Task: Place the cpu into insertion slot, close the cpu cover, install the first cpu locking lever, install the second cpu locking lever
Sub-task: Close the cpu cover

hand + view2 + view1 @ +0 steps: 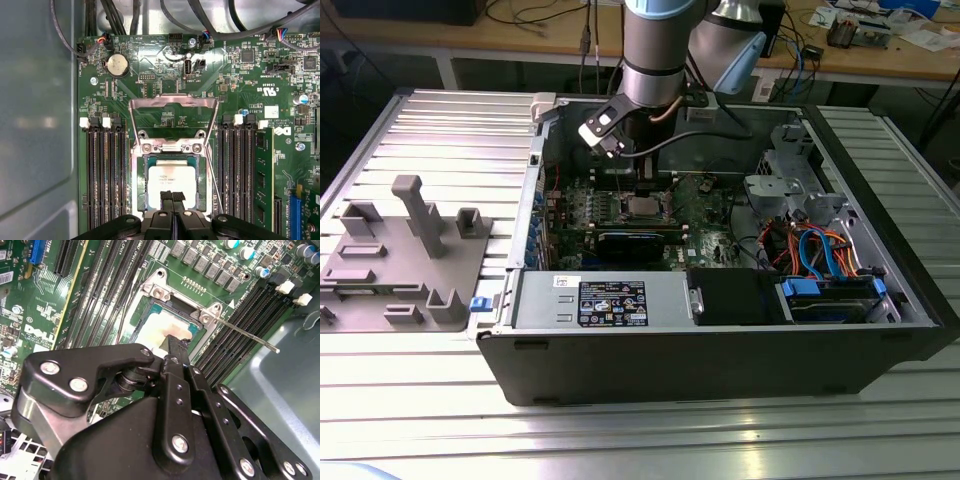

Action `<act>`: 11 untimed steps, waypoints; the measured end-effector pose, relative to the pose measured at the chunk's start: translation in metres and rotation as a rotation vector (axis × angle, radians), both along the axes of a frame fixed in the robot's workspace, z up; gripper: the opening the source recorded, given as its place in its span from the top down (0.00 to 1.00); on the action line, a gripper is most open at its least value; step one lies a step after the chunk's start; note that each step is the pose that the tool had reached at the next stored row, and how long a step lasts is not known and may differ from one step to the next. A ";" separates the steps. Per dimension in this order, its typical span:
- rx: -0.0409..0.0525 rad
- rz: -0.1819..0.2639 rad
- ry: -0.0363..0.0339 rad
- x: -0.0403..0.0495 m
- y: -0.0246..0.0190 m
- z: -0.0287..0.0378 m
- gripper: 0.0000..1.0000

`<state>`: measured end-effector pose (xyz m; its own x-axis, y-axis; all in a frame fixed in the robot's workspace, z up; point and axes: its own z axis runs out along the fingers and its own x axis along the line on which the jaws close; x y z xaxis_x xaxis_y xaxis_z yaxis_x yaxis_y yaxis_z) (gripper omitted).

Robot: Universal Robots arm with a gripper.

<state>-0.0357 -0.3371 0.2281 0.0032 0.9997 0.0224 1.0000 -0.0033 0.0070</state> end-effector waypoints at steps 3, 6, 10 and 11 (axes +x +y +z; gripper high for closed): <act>0.0001 0.000 0.0014 0.0000 0.0000 0.0013 0.89; 0.0001 0.000 0.0015 0.0000 0.0000 0.0047 0.89; 0.0000 0.000 0.0017 0.0000 0.0000 0.0089 0.89; 0.0000 0.000 0.0018 0.0000 0.0000 0.0105 0.89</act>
<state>-0.0357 -0.3371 0.2387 0.0033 0.9997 0.0225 1.0000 -0.0034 0.0051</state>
